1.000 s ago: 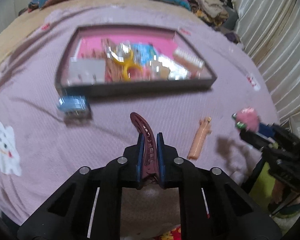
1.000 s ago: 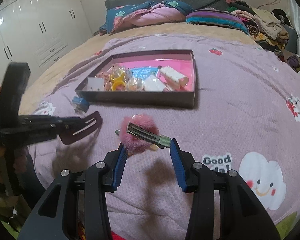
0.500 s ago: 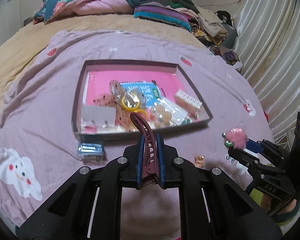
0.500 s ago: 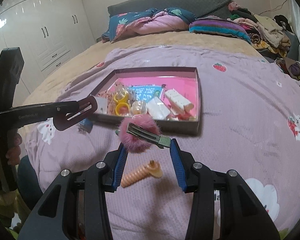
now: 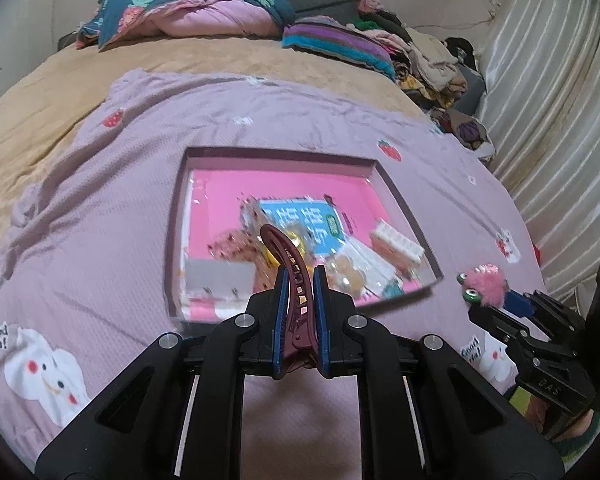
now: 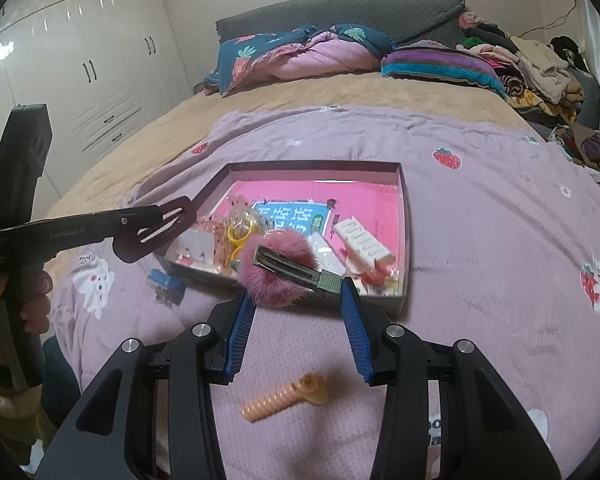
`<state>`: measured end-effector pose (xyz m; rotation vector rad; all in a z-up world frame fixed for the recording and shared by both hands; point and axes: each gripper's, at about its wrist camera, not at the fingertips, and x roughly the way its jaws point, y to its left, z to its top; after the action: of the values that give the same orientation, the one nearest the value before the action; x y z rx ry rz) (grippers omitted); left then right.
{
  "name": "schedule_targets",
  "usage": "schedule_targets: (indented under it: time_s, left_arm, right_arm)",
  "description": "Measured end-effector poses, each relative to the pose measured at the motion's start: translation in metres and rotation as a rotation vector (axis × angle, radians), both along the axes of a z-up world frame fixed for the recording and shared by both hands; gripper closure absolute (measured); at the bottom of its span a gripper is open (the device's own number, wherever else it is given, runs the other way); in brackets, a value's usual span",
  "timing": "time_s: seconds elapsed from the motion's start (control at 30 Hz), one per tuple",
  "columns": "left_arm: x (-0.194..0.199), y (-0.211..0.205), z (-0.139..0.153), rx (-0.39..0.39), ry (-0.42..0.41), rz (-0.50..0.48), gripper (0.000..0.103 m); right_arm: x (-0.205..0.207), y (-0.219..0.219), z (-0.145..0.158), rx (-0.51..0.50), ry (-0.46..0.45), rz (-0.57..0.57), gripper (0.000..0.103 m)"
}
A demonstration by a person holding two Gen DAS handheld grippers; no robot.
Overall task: Organize jewelry
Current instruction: 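Drop the maroon clip into the box with the left gripper while the right drops the pom-pom clip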
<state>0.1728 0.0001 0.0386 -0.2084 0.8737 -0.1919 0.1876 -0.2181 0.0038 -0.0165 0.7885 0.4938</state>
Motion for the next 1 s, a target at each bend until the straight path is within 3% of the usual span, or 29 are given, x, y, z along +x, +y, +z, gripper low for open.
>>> schedule_targets:
  time_s: [0.47,1.0]
  left_arm:
    - [0.028,0.024,-0.004,-0.006,0.006,0.066,0.097]
    - [0.056,0.032,-0.034,0.001,0.069,0.081,0.097]
  right_arm:
    - [0.033,0.007,0.006,-0.014,-0.016,-0.012,0.062]
    - [0.077,0.027,-0.009,-0.060,0.010,0.009,0.062]
